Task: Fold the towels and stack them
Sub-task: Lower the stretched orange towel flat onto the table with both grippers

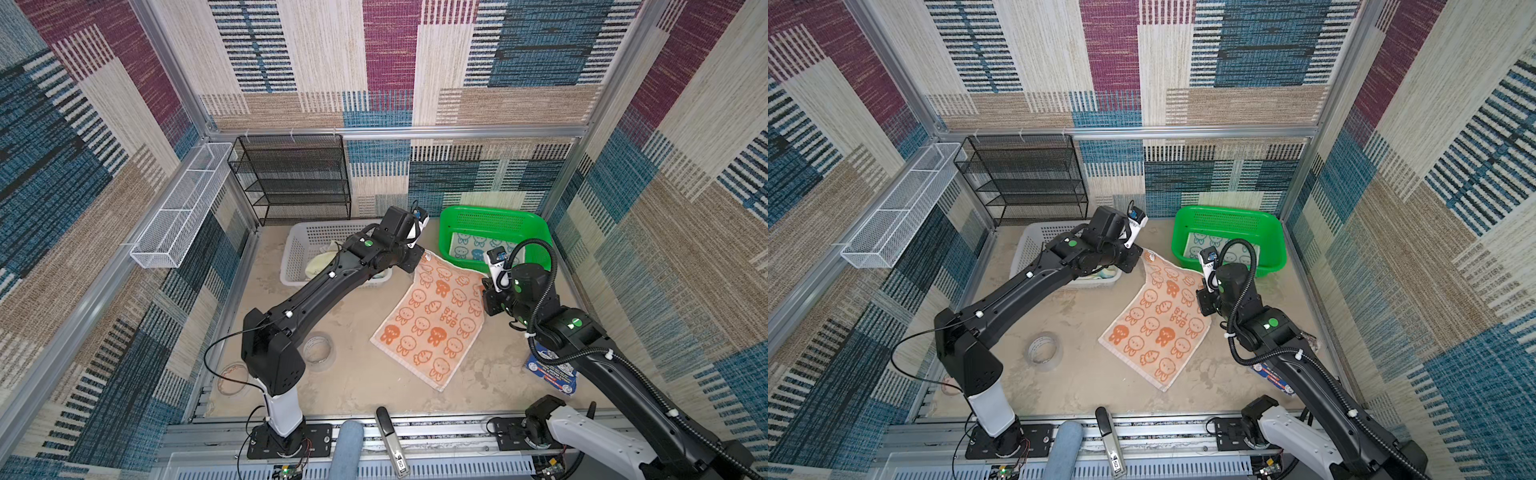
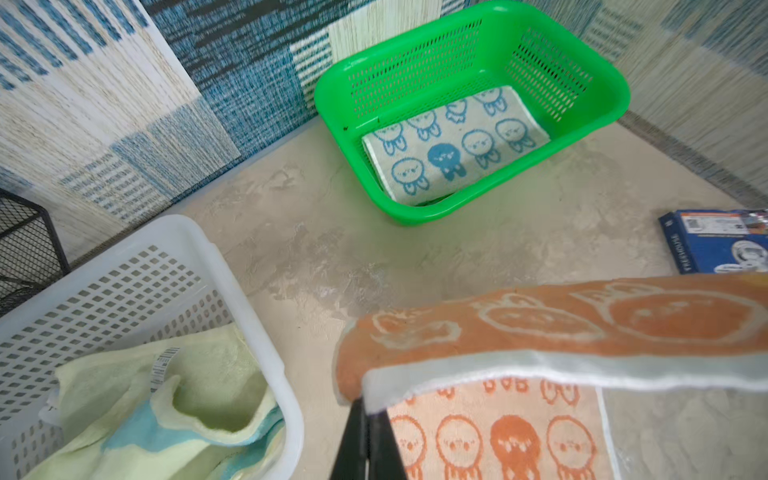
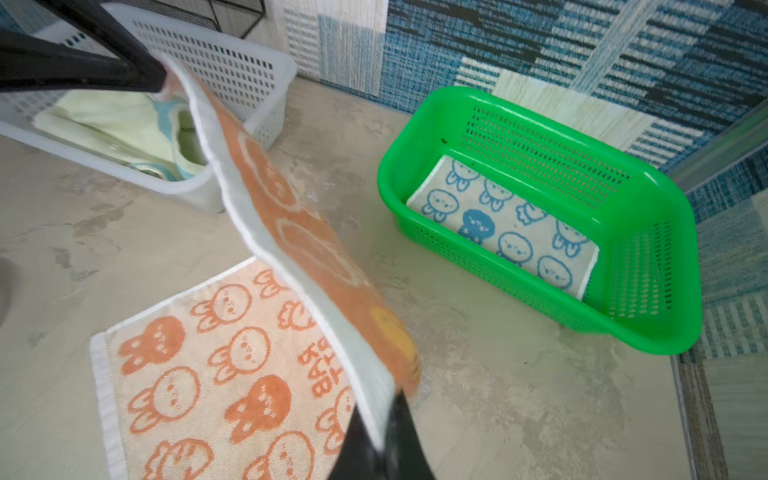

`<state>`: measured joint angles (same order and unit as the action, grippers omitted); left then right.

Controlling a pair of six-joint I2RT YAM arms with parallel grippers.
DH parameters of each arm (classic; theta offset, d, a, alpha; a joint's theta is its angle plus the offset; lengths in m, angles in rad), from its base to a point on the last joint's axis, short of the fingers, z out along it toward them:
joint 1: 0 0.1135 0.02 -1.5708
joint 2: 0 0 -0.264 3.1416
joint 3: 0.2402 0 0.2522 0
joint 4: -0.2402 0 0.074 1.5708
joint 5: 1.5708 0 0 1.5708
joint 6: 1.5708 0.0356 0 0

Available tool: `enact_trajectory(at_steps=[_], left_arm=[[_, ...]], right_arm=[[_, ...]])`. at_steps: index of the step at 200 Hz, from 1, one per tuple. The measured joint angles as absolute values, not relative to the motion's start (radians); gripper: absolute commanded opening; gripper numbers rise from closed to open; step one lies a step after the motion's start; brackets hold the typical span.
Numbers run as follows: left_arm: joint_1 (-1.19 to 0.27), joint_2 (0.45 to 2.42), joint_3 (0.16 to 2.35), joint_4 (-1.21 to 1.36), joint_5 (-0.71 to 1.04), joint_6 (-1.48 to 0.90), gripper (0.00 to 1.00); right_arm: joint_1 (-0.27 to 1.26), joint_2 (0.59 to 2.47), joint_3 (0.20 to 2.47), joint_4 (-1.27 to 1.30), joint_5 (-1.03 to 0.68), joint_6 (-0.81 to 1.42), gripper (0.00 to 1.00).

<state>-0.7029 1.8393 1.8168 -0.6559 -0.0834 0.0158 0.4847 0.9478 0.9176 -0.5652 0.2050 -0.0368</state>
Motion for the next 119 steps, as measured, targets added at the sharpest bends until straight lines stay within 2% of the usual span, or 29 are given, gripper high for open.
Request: enact_trajectory(at_steps=[40, 75, 119], left_arm=[[-0.703, 1.909, 1.825, -0.624, -0.133, 0.034, 0.0], [-0.703, 1.888, 1.746, -0.58, -0.158, 0.058, 0.0], [-0.698, 1.828, 1.604, -0.544, -0.181, 0.095, 0.0]], right_arm=[[0.484, 1.048, 0.887, -0.526, 0.206, -0.001, 0.0], [0.484, 1.123, 0.85, -0.475, 0.089, 0.039, 0.0], [0.485, 1.077, 0.771, -0.455, -0.058, 0.087, 0.0]])
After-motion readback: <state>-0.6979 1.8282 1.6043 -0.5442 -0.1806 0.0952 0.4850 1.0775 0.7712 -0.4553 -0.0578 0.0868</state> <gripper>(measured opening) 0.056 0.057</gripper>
